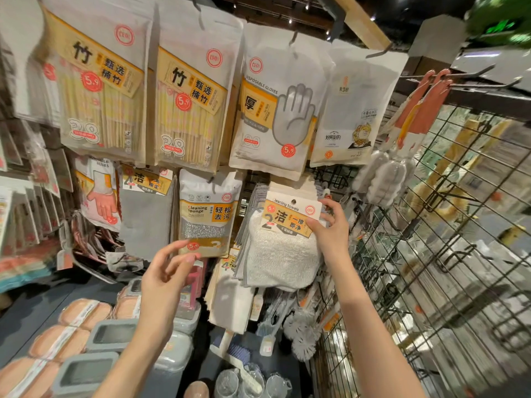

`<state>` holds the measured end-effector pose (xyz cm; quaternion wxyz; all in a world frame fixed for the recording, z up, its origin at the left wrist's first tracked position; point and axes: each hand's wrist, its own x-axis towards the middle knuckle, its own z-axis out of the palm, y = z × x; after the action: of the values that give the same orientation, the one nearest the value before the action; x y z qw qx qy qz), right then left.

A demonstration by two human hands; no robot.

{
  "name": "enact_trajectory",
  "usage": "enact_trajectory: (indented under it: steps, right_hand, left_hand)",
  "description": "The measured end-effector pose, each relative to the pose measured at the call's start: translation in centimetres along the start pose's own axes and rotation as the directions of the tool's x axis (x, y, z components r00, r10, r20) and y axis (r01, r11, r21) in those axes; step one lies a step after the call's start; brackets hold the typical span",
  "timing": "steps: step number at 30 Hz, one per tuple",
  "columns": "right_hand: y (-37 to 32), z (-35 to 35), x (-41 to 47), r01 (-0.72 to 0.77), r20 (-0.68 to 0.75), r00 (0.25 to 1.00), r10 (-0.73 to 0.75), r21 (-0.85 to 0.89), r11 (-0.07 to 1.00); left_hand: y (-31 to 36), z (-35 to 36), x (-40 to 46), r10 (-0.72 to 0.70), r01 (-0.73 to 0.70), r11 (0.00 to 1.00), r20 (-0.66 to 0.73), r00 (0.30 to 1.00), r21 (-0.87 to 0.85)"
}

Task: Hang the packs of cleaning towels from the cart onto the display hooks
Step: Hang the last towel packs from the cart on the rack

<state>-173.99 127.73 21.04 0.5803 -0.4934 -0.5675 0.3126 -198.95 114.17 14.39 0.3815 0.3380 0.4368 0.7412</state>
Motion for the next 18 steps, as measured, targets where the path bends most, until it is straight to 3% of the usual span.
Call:
enact_trajectory:
  steps: [9, 18]
  right_hand:
    - [2.5, 1.8, 1.7, -0.057, -0.163, 0.985, 0.056, -0.003, 0.998]
    - [3.3, 3.4, 1.9, -0.045, -0.308, 0.947, -0.095, -0.417, 0.908]
  left_hand:
    - [0.2, 0.1, 0.3, 0.012, -0.012, 1.0, 0.008, 1.0, 0.014]
    - [-0.1, 1.1, 1.0, -0.028, 0.021, 0.997, 0.097, 0.995, 0.073]
